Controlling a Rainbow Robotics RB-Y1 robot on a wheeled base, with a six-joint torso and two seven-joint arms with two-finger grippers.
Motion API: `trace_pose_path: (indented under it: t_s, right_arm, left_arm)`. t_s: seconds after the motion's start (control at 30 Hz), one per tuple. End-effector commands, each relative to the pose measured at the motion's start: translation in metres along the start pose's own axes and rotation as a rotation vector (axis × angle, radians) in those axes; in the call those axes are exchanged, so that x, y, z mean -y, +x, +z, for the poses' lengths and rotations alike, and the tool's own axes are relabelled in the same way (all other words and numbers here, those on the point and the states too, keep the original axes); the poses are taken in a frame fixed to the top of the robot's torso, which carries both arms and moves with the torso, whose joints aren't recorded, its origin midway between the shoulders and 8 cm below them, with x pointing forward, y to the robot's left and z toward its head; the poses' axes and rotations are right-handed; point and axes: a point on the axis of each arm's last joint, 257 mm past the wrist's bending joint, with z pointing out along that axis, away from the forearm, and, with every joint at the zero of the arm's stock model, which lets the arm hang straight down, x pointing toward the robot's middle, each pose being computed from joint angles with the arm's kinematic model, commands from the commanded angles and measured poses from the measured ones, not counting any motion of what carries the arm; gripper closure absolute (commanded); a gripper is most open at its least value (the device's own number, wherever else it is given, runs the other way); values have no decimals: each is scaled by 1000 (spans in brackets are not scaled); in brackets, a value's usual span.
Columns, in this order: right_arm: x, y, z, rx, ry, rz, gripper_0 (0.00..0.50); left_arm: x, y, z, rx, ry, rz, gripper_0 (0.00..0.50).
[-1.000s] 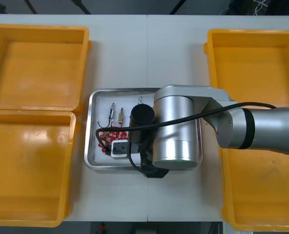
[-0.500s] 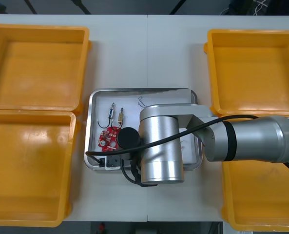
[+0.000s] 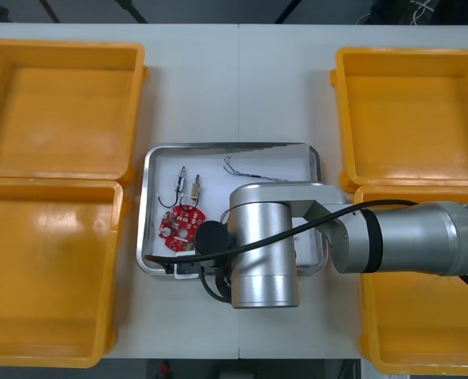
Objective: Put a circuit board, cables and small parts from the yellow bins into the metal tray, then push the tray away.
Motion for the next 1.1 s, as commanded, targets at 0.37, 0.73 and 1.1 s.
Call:
trace_pose_path:
  t_s: [0.37,0.73,1.1]
  right_arm:
    - [-13,-9,10,3,-21,38,5]
    - [-8,-14,3,25,13,28,5]
    - [-7,-14,-5,47,29,23,250]
  left_arm:
    - [9,-10,-3,32,17,-53,0]
    - [9,-10,-3,32,17,-53,0]
    - [9,-10,-3,32,17,-53,0]
